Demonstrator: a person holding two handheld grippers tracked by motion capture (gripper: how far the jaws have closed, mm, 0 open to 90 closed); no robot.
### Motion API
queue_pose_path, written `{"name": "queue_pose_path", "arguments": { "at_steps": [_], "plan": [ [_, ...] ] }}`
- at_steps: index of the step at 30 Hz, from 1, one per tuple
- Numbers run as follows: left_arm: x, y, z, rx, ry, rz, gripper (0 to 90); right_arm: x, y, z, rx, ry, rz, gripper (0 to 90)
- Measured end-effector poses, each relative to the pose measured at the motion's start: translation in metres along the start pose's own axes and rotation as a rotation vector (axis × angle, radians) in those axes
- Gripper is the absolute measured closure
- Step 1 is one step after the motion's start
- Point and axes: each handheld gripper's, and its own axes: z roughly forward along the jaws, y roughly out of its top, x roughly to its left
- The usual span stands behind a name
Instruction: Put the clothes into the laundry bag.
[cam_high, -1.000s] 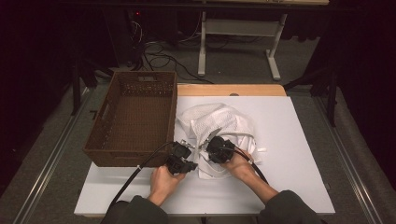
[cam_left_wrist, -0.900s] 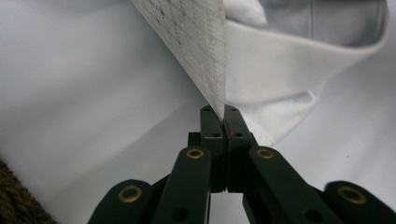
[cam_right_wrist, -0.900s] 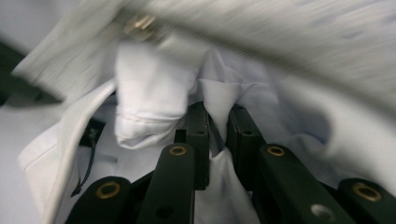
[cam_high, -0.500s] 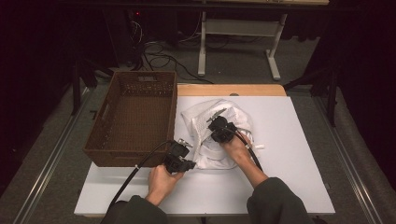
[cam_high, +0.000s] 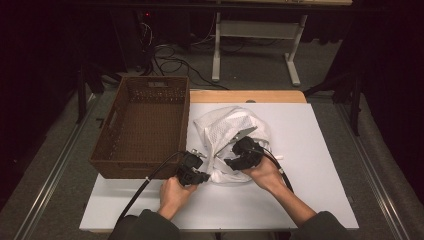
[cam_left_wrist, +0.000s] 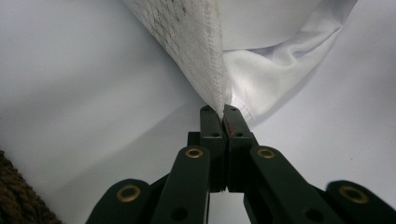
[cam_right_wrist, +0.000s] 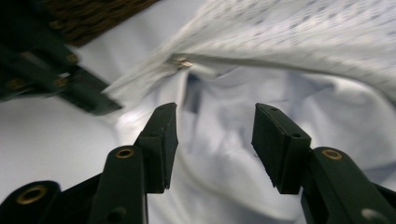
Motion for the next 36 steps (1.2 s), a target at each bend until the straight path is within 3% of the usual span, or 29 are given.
{"name": "queue_pose_path", "arguments": {
  "at_steps": [7, 12, 14, 17, 21, 26, 32, 34, 36],
  "plan": [
    [0.0, 0.0, -0.001, -0.009, 0.0, 0.002, 88.5, 0.015, -0.007, 0.018, 0.058, 0.041, -0.051, 44.7],
    [-0.001, 0.0, -0.003, -0.016, -0.004, 0.002, 88.6, 0.026, -0.009, 0.047, 0.132, -0.002, -0.126, 43.9],
    [-0.001, 0.0, -0.003, -0.015, -0.008, 0.002, 88.6, 0.026, -0.008, 0.056, 0.153, -0.032, -0.166, 53.4],
    [-0.001, 0.0, -0.004, -0.019, -0.017, 0.0, 88.6, 0.023, -0.006, 0.06, 0.144, -0.033, -0.181, 83.1],
    [-0.003, 0.001, -0.008, -0.03, -0.026, 0.001, 88.9, 0.014, -0.002, 0.057, 0.116, -0.073, -0.138, 87.2],
    [-0.009, 0.0, -0.013, -0.033, -0.022, 0.022, 89.1, -0.008, 0.012, 0.053, 0.082, -0.089, 0.002, 87.5],
    [-0.01, -0.001, -0.017, -0.023, 0.0, 0.036, 89.2, -0.032, 0.032, 0.063, 0.037, -0.172, 0.089, 87.3],
    [-0.008, -0.002, -0.016, -0.018, 0.011, 0.035, 89.1, -0.033, 0.037, 0.069, 0.051, -0.161, 0.127, 85.9],
    [-0.005, -0.002, -0.013, -0.012, 0.016, 0.031, 88.6, -0.029, 0.037, 0.073, 0.067, -0.127, 0.093, 77.5]
  ]
}}
